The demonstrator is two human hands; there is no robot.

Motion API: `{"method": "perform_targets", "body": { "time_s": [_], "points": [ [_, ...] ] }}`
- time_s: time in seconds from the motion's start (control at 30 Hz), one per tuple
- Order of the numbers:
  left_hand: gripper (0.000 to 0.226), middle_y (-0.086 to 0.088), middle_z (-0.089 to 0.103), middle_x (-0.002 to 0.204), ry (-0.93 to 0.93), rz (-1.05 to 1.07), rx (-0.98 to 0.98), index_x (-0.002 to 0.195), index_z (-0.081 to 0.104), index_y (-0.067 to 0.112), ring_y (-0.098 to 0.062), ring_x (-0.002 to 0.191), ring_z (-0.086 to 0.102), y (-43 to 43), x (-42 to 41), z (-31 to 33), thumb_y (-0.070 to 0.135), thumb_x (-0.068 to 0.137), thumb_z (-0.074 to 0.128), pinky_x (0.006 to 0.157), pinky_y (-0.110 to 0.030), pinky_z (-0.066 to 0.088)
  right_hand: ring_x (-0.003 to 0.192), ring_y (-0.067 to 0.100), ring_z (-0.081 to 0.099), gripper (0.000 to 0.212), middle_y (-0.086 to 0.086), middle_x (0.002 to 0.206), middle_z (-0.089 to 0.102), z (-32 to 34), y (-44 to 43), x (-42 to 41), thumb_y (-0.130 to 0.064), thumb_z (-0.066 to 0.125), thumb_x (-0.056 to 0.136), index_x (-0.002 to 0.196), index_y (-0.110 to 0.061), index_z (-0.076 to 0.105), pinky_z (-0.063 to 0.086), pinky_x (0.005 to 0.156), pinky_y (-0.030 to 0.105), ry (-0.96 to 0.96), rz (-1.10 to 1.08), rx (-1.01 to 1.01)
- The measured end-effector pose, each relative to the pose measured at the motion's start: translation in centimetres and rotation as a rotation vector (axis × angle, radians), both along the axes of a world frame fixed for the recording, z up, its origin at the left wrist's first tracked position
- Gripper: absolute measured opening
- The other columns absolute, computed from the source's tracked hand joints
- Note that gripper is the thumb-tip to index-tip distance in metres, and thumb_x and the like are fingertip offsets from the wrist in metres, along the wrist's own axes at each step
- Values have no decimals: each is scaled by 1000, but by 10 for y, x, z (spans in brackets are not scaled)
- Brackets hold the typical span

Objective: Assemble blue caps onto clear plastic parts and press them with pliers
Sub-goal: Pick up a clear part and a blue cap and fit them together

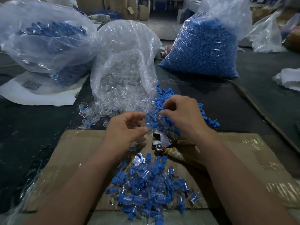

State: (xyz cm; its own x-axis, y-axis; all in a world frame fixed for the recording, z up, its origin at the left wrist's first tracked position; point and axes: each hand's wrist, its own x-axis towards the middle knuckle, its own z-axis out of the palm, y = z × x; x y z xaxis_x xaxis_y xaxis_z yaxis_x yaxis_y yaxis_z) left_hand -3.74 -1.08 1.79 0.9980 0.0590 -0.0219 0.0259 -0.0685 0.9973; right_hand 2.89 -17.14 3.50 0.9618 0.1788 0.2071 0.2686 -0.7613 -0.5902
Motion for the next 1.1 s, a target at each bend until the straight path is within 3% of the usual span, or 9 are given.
{"method": "perform_targets", "body": {
  "time_s": [0.1, 0.23, 0.43, 0.6, 0.73, 0.87, 0.93, 1.1],
  "points": [
    [21, 1, 69, 72, -5, -11, 16, 73, 68, 26, -11, 60, 67, -1, -2, 2, 8, 63, 74, 53, -16, 52, 66, -4, 60, 16, -13, 69, 64, 7, -4, -24, -18, 76, 74, 73, -29, 63, 47, 62, 10, 80, 52, 312],
    [23, 1, 70, 67, -39, 10, 49, 69, 66, 22, -13, 56, 66, -4, -2, 0, 1, 68, 75, 50, -18, 52, 73, -6, 62, 21, -17, 73, 66, 3, 2, -52, -11, 71, 78, 76, -32, 66, 47, 67, 6, 102, 106, 497],
    [47, 14, 64, 70, -154, 22, 164, 93, 61, 36, -3, 60, 59, -4, 0, 1, 1, 66, 78, 62, -18, 54, 68, -3, 62, 16, -13, 72, 66, 2, 5, -62, -8, 70, 78, 80, -25, 69, 47, 63, 8, 141, 149, 537],
    [46, 5, 71, 80, -200, 8, 148, 86, 65, 39, -5, 75, 68, -8, 0, -1, -3, 68, 74, 66, -15, 52, 63, -2, 62, 20, -13, 68, 66, 3, 6, -64, -8, 71, 77, 76, -27, 68, 49, 62, 11, 123, 147, 556],
    [45, 11, 72, 80, -235, -17, 143, 85, 64, 38, -2, 75, 68, -11, -1, -2, -4, 70, 73, 65, -12, 50, 66, 3, 65, 20, -9, 69, 68, 3, 5, -63, -7, 71, 77, 75, -26, 69, 52, 64, 15, 109, 117, 576],
    [42, 18, 69, 75, -291, 22, 224, 77, 61, 36, 4, 68, 66, -11, -4, -2, -1, 65, 77, 61, -7, 48, 64, 2, 64, 15, -8, 68, 68, 3, 4, -65, -7, 72, 76, 76, -22, 70, 52, 63, 14, 115, 113, 555],
    [40, 10, 67, 70, -344, 34, 289, 75, 60, 34, 4, 66, 63, -12, -5, -2, -1, 65, 77, 59, -5, 46, 62, 1, 63, 14, -10, 65, 67, 2, 4, -65, -8, 72, 75, 74, -22, 69, 50, 60, 12, 106, 97, 543],
    [27, 12, 57, 71, -482, 62, 537, 78, 61, 19, -5, 74, 61, -14, -8, -3, 5, 65, 79, 56, -6, 45, 61, 0, 63, 16, -10, 64, 65, 0, 6, -66, -7, 71, 74, 72, -23, 68, 49, 57, 11, 87, 93, 515]
  ]
}}
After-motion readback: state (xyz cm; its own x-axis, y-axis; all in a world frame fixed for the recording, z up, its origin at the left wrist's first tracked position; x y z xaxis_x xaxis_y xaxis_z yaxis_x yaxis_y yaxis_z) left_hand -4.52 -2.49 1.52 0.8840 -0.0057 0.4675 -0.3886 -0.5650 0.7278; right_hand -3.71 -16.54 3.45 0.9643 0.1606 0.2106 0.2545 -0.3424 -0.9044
